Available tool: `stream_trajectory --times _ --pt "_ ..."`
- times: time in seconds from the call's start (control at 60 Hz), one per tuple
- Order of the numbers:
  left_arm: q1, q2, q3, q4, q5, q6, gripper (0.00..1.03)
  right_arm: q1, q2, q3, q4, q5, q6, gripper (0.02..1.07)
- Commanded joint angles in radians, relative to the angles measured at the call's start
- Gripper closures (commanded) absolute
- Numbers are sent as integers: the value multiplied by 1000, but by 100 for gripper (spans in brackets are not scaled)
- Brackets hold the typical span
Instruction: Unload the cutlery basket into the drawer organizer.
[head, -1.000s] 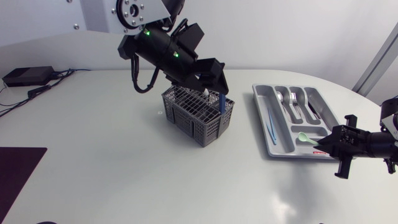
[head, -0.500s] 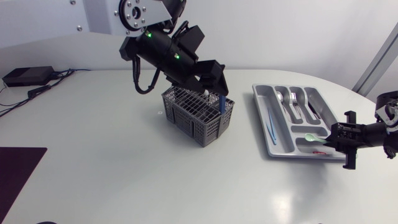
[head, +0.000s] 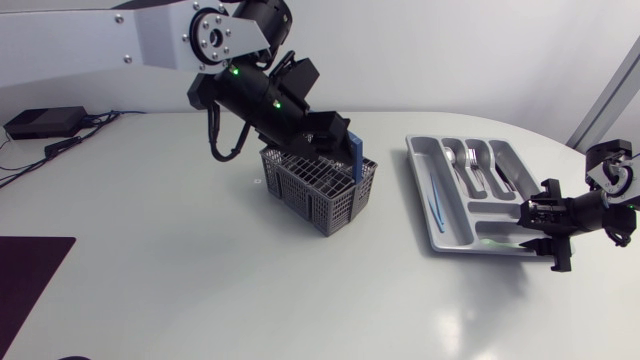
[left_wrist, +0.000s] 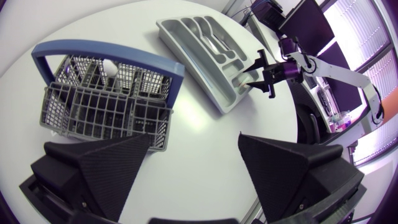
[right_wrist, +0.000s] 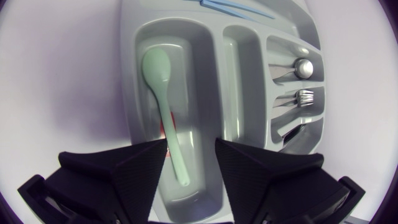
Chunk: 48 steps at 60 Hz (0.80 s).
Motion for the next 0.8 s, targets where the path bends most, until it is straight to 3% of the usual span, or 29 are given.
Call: stream_trajectory --times 0.0,0.083,0.217,0.4,0.467,0.55,0.617,0.683,0.717,0.783 --pt "18 -57 -41 -6 -9 14 4 -2 -54 0 10 1 6 15" --pt "46 -116 -80 -7 -10 26 4 -11 -172 -10 -8 -78 48 12" --pt "95 -189 -135 -7 -12 48 5 -7 -322 24 -161 -197 138 12" --pt "173 -258 -212 -6 -12 91 10 110 -465 43 -260 -311 350 15" --pt "195 -271 -238 -6 -12 103 17 185 -471 46 -247 -320 467 26" --pt "229 -271 -278 -4 -12 118 40 272 -459 33 -171 -321 605 49" --pt "256 -258 -296 -3 -18 134 57 332 -428 32 -83 -320 721 74" --pt "285 -221 -313 14 -35 150 81 383 -350 73 -49 -321 823 99" --pt "302 -195 -311 16 -35 155 90 406 -309 93 -43 -321 855 101" --pt "313 -147 -311 16 -35 181 94 437 -223 132 7 -321 941 101"
